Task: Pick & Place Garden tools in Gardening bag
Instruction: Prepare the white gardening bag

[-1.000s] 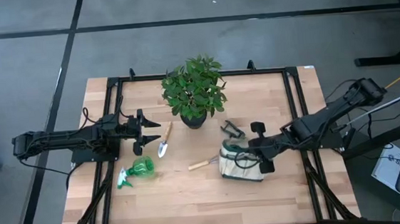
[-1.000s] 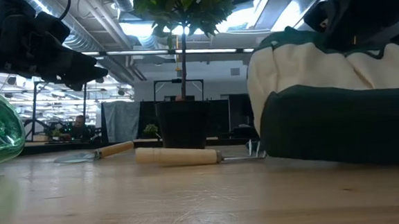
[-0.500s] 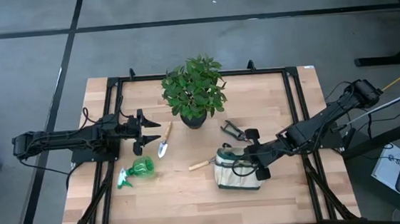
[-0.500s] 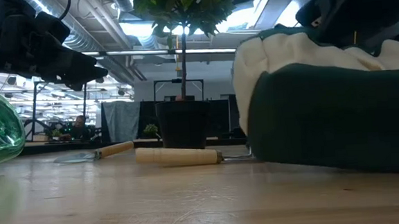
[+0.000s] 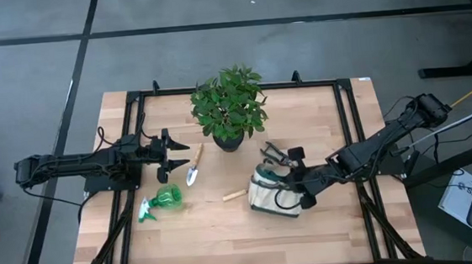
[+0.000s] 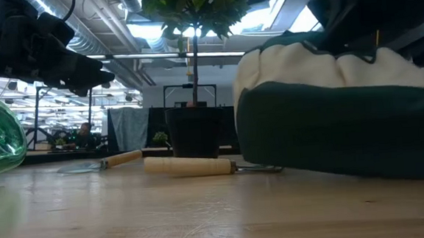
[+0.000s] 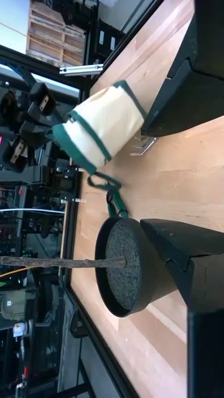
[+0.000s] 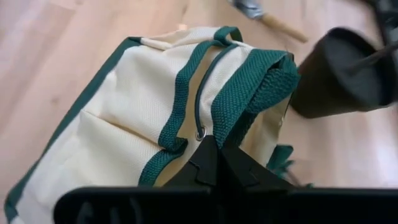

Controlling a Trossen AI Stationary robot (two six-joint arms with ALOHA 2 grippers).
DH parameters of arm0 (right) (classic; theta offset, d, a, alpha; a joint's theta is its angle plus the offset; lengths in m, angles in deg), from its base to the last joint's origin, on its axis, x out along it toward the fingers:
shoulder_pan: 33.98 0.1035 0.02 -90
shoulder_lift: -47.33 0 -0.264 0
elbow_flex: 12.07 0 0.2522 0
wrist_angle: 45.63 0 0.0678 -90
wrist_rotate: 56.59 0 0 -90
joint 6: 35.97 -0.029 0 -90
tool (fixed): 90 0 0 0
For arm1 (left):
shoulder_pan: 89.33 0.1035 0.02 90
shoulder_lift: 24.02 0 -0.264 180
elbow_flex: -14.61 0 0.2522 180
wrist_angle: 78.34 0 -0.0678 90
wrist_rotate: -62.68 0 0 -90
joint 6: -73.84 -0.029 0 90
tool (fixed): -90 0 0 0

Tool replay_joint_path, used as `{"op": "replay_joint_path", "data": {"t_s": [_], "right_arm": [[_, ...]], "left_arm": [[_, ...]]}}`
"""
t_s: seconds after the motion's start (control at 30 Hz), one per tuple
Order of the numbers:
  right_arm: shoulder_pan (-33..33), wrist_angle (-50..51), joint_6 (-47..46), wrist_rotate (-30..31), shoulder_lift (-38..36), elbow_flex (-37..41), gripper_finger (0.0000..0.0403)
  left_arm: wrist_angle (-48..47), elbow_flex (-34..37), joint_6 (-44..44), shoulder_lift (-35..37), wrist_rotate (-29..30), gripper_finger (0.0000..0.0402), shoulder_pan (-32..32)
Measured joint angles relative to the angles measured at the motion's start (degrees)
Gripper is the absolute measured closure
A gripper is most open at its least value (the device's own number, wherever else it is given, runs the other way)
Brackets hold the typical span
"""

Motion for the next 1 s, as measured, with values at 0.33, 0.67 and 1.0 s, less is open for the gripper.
{"op": "replay_joint_path", "data": {"t_s": [0.33,0.67,1.0], "right_arm": [[-0.8,0.0,9.2,9.8,0.0,0.0,0.0400],[-1.3,-2.6,14.8,24.9,0.0,0.0,0.0400],[-1.3,-4.9,19.4,24.2,0.0,0.0,0.0400]], "left_arm": [[0.0,0.0,0.0,0.0,0.0,0.0178,0.0],[0.0,0.0,0.0,0.0,0.0,0.0178,0.0],[0.0,0.0,0.0,0.0,0.0,0.0178,0.0]]}}
